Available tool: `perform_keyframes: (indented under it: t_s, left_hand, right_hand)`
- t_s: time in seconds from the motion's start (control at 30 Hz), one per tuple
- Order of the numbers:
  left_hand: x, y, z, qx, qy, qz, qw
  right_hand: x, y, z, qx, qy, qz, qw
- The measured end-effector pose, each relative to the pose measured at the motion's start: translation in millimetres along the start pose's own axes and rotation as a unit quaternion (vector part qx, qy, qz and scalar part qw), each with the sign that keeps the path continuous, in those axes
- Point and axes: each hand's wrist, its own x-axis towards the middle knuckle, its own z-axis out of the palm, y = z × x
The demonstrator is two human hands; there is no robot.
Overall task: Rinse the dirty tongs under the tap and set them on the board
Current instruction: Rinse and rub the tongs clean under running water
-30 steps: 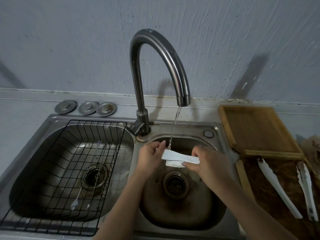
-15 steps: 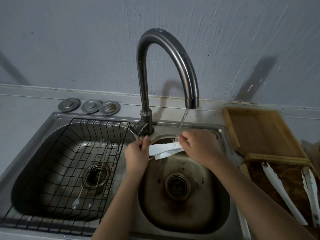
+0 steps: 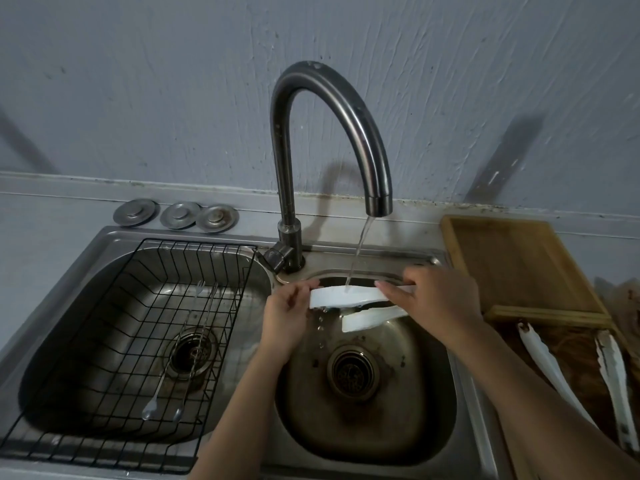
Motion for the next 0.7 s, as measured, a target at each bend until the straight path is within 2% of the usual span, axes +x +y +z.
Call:
perform_keyframes:
  t_s: [0.13, 0.23, 0.3, 0.43, 0.53, 0.63, 0.7]
  left_hand:
    - [-12, 7, 12, -0.13, -0.053, -0.001, 0.99]
    - [-21, 9, 27, -0.027, -0.108, 0.069, 0.991]
    - [-22, 7, 32, 0.04, -0.112, 0.113, 0.986]
    - [-16, 5, 27, 0.038, -0.098, 0.09, 0.99]
    - [-15, 12, 28, -0.106, -0.091, 0.036, 0.99]
    - [-13, 13, 28, -0.29, -0.1, -0.042, 0.951]
    - [-12, 12, 28, -0.306, -0.111, -0.04, 0.945]
  right_hand:
    - [-18, 23, 1, 0.009, 0.008, 0.032, 0.999]
    - [-24, 31, 11, 0.02, 0.0, 0.044, 0.999]
    - [-26, 35, 15, 0.038, -0.009, 0.065, 0.997]
    - [-31, 42, 16, 0.079, -0.055, 0.109, 0.989]
    - [-29, 44, 16, 0.163, -0.154, 0.162, 0.961]
    - [-28, 42, 20, 0.232, -0.234, 0.216, 0.919]
    - [-30, 39, 22, 0.251, -0.261, 0.224, 0.905]
